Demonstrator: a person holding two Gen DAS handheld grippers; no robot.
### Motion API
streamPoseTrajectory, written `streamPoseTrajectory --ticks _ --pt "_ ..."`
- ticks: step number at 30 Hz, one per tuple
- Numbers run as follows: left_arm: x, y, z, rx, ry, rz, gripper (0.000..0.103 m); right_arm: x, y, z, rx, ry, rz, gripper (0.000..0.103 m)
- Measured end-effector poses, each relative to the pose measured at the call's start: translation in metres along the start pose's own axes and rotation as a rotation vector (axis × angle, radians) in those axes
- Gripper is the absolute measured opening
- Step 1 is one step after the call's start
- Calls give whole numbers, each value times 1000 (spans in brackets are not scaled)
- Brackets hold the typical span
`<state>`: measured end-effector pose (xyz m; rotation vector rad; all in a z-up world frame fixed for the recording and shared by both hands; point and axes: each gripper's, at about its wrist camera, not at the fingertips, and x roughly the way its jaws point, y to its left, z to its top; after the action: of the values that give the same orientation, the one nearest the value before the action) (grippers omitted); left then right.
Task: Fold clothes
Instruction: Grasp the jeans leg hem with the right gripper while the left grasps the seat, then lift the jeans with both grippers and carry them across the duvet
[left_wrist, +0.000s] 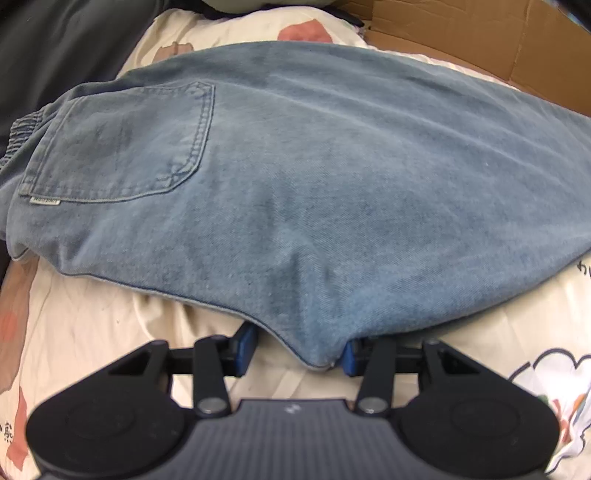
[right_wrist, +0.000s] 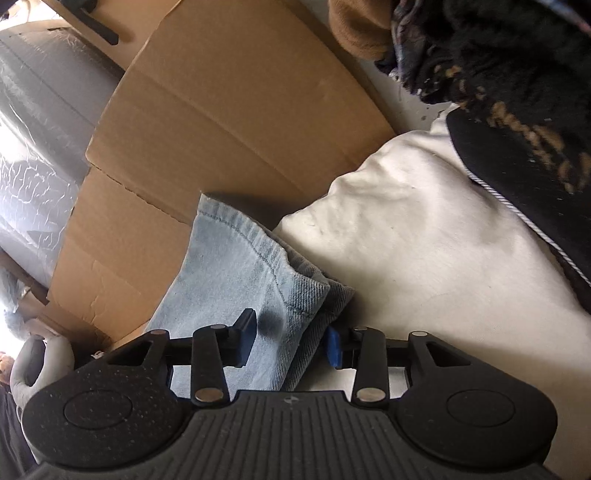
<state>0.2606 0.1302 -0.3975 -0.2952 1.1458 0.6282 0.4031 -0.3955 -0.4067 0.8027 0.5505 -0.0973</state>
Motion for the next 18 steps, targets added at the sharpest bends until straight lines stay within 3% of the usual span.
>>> streamPoseTrajectory --ticks 4,5,6,9,13,18 --pt "-1 1 0 -5 -4 0 48 5 1 4 -11 6 1 43" --pt "-1 2 -1 -12 -5 -4 48 5 2 5 -17 12 -6 40" --pt "-1 2 -1 -19 -6 -8 45 5 4 5 -24 18 -13 25" --pt "-2 6 1 -56 10 -41 35 4 9 10 -61 31 -26 17" --pt "-4 9 5 -92 34 -72 25 6 13 10 -53 24 -52 15" --pt "0 10 11 -129 75 -88 21 10 23 12 -60 32 -121 13"
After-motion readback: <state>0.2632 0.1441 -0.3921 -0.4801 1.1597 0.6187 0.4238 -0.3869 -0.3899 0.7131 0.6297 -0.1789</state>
